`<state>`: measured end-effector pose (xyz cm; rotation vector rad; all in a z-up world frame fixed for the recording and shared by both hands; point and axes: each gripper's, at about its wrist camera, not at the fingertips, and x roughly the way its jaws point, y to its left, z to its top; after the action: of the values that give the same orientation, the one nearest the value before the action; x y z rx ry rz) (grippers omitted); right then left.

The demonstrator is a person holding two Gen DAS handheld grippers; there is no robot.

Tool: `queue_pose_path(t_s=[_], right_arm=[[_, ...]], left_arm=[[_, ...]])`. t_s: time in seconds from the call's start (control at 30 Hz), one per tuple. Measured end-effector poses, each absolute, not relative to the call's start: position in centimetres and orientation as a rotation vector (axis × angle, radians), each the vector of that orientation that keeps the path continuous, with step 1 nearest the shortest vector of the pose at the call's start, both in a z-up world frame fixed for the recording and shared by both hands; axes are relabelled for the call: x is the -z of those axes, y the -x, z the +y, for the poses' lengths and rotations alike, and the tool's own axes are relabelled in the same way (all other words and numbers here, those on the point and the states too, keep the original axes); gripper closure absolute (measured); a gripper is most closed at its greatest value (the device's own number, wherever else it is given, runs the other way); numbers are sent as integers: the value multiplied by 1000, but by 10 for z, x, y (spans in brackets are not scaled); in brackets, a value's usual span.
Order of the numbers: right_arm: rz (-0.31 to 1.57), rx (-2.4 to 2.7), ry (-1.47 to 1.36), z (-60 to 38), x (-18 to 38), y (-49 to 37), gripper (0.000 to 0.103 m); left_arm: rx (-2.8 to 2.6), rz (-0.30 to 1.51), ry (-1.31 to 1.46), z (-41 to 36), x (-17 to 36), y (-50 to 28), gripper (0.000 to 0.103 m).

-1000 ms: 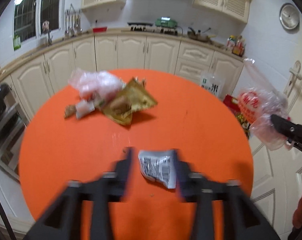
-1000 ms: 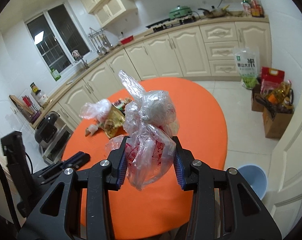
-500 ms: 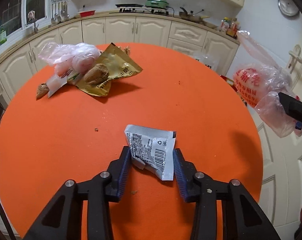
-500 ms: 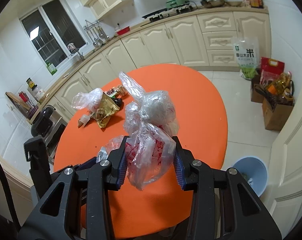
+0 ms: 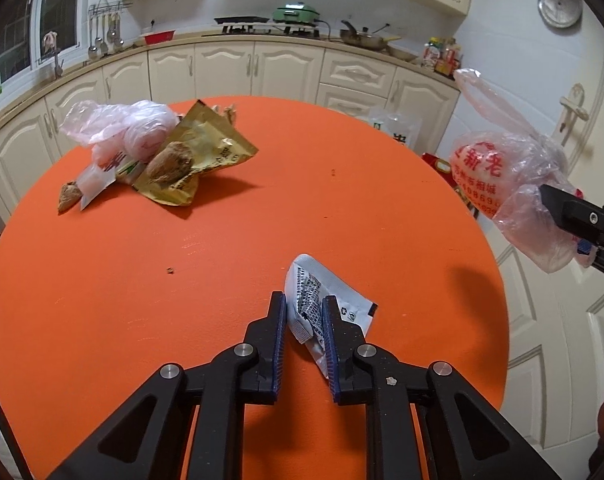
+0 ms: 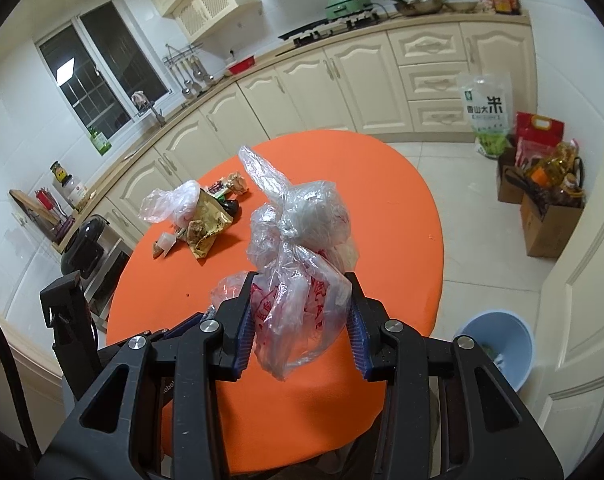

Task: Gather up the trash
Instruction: 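Lift the white wrapper and plastic bag with both tools toward the bin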

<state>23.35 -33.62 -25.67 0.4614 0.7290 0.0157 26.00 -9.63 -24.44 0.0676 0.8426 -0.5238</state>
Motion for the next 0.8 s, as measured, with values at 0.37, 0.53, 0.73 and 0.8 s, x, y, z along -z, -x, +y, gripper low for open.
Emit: queue_pose_path(t_s=[0.37,0.53,0.73,0.8], right_arm=[[728,4,-479,-344,259,-226,66],[720,14,-481,-348,255,-223,66],[708,28,-487,-356,252,-219,66],[702,29,-491,-361,251,-217,66]], left_arm=[[533,836,-137,-127,248,-257,83],[558,829,-112,-125,246,-252,90],[572,811,-94,-127,238,-247,91],[577,796,-91,-130,232,-245,91]])
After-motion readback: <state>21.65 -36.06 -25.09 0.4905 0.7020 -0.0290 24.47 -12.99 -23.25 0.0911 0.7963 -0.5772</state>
